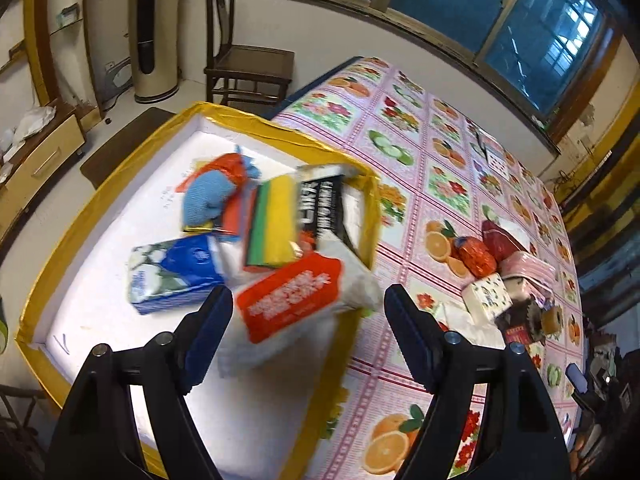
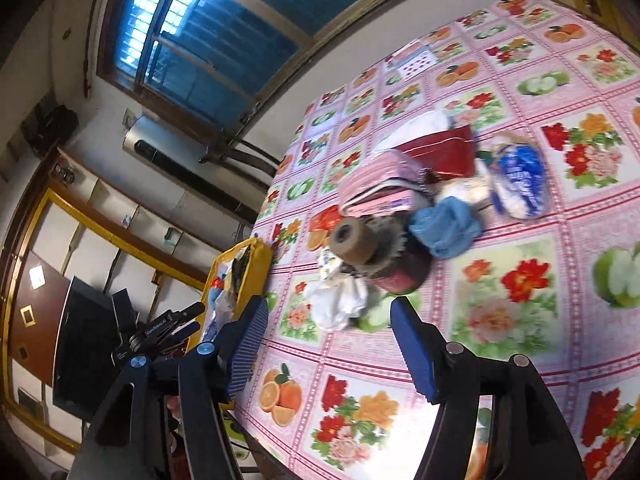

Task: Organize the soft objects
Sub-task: 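Grasp the white cloth with the left gripper while the right grasps the blue foil bag, then carry the white cloth and blue foil bag into the box and open both grippers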

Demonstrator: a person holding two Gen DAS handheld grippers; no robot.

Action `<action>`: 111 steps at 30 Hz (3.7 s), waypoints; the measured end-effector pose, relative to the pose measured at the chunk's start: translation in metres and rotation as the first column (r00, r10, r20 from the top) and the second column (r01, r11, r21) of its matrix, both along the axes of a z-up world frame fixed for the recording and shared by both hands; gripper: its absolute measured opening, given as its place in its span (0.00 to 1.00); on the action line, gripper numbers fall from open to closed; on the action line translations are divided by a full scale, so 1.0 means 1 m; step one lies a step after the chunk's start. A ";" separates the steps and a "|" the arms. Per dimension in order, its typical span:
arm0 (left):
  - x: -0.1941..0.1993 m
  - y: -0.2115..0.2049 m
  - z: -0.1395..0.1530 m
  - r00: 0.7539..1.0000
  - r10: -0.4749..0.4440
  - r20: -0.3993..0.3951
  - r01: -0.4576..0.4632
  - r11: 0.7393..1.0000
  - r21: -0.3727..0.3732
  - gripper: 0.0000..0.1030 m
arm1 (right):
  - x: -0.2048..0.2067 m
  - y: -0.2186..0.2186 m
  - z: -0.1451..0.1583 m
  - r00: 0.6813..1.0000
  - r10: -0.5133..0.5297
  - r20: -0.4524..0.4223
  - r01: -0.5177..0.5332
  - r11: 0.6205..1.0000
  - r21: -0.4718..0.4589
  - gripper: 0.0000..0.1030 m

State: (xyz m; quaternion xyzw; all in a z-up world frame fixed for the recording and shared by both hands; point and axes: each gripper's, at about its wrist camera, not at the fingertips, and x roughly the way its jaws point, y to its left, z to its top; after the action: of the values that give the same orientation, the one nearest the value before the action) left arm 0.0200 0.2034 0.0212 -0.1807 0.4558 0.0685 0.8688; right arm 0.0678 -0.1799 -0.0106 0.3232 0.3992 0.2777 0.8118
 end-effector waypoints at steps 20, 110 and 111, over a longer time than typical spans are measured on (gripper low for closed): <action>0.053 -0.188 -0.050 0.944 -0.303 -0.132 0.312 0.948 0.061 0.77 | -0.035 -0.119 -0.022 0.964 -0.264 -0.010 0.261 0.956 -0.133 0.68; -0.027 0.084 -0.033 0.991 0.134 -0.016 -0.130 0.979 0.159 0.26 | 0.033 0.370 -0.007 0.854 0.513 -0.090 -0.520 0.832 -0.194 0.51; -0.027 0.084 -0.032 0.991 0.137 -0.016 -0.132 0.978 0.163 0.32 | 0.031 0.365 -0.004 0.858 0.508 -0.079 -0.513 0.836 -0.196 0.53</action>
State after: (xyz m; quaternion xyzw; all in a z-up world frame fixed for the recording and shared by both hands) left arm -0.0069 0.2876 -0.0112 -0.1392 0.4471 0.1662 0.8678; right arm 0.0991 0.1855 -0.0144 0.1211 0.5075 0.4364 0.7330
